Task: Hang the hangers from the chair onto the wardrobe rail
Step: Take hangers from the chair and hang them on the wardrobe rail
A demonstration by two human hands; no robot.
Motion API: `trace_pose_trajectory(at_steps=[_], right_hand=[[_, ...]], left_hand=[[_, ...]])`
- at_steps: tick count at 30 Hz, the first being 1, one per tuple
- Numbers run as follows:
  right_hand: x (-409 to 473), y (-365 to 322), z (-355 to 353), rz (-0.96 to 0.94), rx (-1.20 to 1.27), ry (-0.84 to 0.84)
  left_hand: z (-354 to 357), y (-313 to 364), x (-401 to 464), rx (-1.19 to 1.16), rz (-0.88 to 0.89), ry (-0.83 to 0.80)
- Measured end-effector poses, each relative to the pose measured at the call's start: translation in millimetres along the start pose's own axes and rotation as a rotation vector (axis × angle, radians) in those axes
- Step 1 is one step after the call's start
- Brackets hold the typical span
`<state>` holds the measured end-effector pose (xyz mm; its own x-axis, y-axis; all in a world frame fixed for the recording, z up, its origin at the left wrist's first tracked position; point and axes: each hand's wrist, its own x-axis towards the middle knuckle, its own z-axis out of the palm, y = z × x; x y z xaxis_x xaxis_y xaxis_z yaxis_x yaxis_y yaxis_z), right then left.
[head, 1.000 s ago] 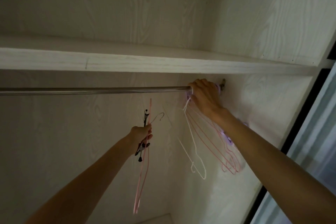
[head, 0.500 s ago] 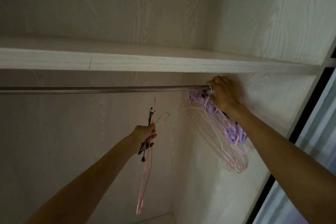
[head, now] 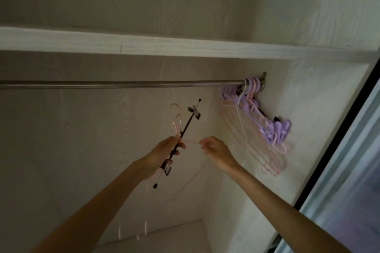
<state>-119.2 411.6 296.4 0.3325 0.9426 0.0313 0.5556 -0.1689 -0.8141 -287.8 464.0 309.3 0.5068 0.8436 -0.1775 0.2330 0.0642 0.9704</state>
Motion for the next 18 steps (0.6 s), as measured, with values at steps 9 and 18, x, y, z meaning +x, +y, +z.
trace_pose_trajectory(at_steps=[9,18], right_hand=[[-12.2,-4.4,15.5,0.106,0.312,-0.132],[-8.4,15.8,2.2,-0.041,0.422,0.289]], left_hand=[[-11.1,-32.3,-13.9,0.295,0.073,-0.271],[-40.2,-37.5,-1.3,0.477,0.259,-0.048]])
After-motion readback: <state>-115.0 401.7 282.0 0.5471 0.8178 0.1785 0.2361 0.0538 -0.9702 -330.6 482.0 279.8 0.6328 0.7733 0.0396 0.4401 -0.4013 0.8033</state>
